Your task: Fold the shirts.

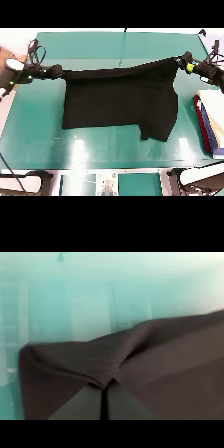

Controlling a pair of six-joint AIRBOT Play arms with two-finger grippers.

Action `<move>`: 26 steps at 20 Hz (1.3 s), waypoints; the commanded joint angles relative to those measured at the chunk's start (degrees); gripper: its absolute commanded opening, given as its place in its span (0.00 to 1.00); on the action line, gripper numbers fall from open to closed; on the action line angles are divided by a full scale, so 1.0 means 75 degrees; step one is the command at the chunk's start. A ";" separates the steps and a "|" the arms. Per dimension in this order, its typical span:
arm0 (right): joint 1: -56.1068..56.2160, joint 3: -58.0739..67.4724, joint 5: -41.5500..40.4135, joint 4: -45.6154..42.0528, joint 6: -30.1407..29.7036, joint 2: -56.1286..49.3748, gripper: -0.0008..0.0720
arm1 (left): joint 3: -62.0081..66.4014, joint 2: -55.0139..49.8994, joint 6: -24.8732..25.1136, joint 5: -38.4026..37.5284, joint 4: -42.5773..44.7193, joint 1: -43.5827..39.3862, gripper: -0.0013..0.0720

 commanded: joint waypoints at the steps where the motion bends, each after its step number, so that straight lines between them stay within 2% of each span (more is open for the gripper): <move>1: 0.0047 0.0857 -0.0055 -0.0003 0.0111 -0.0892 0.04 | -0.0012 -0.0402 0.0020 0.1224 -0.0513 -0.0108 0.05; 3: 0.0047 0.0950 -0.0160 -0.0029 0.0073 -0.0959 0.04 | 0.0006 -0.0402 0.0020 0.1492 -0.0568 -0.0108 0.05; 5: 0.0012 0.0950 -0.0061 -0.0367 0.0023 -0.0956 0.04 | 0.0003 -0.0402 0.0020 0.1317 -0.0382 -0.0108 0.05; 9: -0.0239 0.0935 0.0787 -0.2337 0.0650 -0.0956 0.03 | 0.0000 -0.0574 0.0017 0.0851 0.0356 -0.0105 0.05; 13: -0.0283 0.0612 0.1209 -0.3724 0.0956 -0.0956 0.03 | -0.0029 -0.1052 0.0023 0.0431 0.0364 -0.0114 0.05; 17: -0.0283 -0.0044 0.1099 -0.4159 0.0947 -0.0956 0.03 | -0.0035 -0.1346 0.0020 0.0041 0.0592 -0.0114 0.05; 24: -0.0283 -0.0306 0.0895 -0.4202 0.0956 -0.0953 0.04 | -0.0032 -0.1574 0.0009 -0.0242 0.0632 -0.0114 0.05; 25: -0.0286 -0.0274 0.0968 -0.4205 0.0976 -0.0950 0.14 | 0.0003 -0.1571 -0.0003 -0.0391 0.0635 -0.0111 0.05; 26: -0.0321 -0.0184 0.1131 -0.4211 0.1008 -0.0947 0.34 | 0.0079 -0.1542 -0.0050 -0.0624 0.0644 -0.0087 0.05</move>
